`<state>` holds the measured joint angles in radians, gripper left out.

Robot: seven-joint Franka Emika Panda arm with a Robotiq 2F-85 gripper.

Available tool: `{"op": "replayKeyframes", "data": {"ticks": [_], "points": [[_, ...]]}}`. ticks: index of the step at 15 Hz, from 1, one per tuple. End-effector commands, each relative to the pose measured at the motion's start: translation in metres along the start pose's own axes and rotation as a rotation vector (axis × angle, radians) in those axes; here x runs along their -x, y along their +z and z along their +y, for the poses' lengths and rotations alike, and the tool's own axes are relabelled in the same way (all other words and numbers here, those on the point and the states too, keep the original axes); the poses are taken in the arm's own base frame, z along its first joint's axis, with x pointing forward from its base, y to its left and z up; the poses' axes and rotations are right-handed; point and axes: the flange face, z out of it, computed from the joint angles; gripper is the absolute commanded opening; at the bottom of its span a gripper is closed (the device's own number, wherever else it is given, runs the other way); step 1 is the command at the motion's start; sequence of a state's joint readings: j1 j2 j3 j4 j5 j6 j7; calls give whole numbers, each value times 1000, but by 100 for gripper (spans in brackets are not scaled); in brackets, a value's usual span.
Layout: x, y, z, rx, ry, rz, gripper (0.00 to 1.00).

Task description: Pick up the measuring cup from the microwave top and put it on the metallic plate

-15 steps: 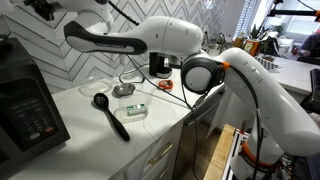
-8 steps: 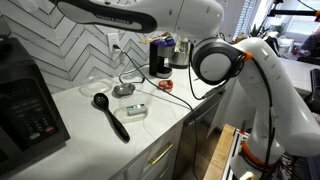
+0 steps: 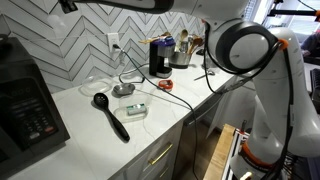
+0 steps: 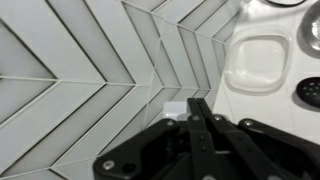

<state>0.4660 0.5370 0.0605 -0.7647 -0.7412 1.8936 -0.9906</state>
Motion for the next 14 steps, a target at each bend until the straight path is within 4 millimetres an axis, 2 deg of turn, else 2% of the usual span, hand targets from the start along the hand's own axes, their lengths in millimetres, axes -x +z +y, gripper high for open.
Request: {"op": "replayKeyframes", "data": {"ticks": [1, 4, 5, 8, 13, 14], "points": [[11, -19, -36, -191, 59, -7, 0], [23, -27, -57, -315, 165, 21, 0], [8, -17, -36, -235, 111, 18, 2], [19, -23, -45, -278, 150, 21, 2], [19, -22, -50, -290, 149, 16, 0], [30, -18, -60, -383, 138, -41, 0]]}}
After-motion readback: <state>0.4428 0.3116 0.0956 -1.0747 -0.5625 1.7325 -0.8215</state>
